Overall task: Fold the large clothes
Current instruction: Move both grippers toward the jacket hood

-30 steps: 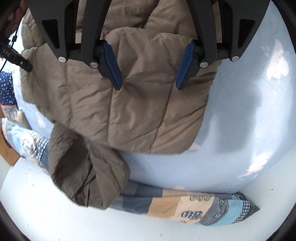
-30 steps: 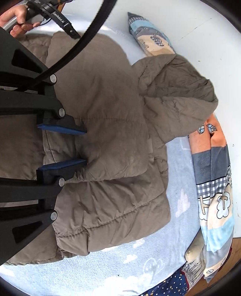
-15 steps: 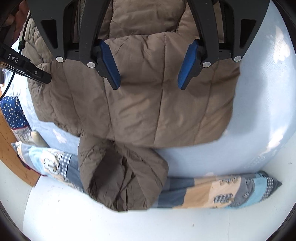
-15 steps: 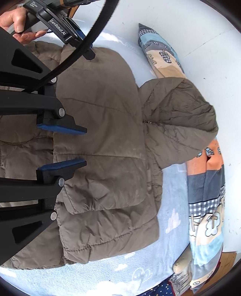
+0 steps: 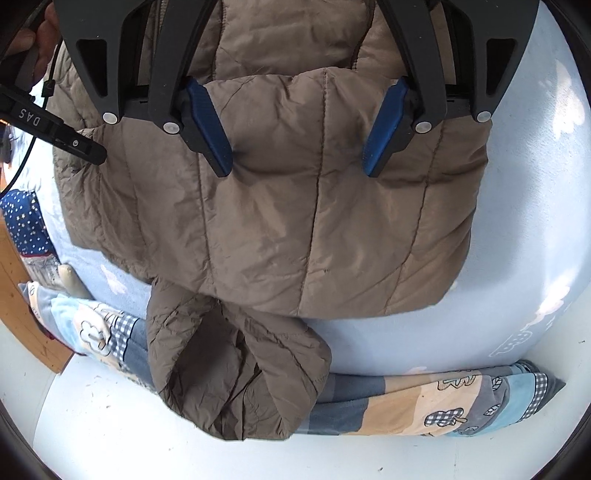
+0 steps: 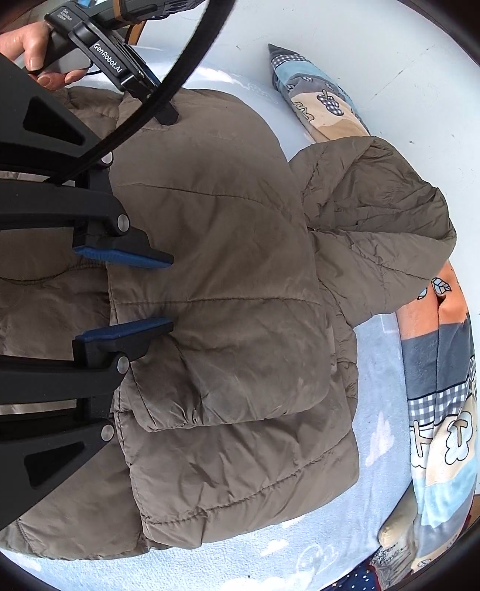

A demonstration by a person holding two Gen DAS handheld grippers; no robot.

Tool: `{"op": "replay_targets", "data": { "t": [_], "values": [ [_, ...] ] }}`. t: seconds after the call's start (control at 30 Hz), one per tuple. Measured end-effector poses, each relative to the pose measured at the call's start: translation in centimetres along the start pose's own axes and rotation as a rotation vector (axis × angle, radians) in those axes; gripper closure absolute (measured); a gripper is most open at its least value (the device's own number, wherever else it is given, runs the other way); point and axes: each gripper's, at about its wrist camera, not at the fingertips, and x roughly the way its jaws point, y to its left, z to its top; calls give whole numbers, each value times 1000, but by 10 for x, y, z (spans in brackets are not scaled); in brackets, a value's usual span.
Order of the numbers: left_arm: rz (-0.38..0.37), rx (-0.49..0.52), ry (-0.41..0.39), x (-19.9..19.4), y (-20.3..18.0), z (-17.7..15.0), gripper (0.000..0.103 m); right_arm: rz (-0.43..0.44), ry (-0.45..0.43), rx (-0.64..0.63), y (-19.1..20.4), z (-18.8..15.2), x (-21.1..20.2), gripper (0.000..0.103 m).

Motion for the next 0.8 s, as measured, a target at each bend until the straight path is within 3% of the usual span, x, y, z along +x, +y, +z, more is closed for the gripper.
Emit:
{"op": "replay_targets", "data": {
  "t": [0.27,0.5,0.63,0.67,0.7,0.8],
  "values": [
    [-8,-36,-111,-37,20,16,31,73,-85,7,-5,11,-38,72],
    [40,-56,-161,-53,58,25,31,47,-160,-54,-6,29,-73,70],
    [-10,-79,-145,-49,72,47,31,3,-179,-119,21,78,-79,67],
    [-18,-73,-141,-48,74,55,31,0,-183,-135,28,92,-81,62],
    [-23,-66,-134,-45,75,68,31,5,-180,-148,35,108,-81,56],
    [-69,-62,-114,-29,74,109,30,13,-164,-164,47,155,-74,54]
  ]
}}
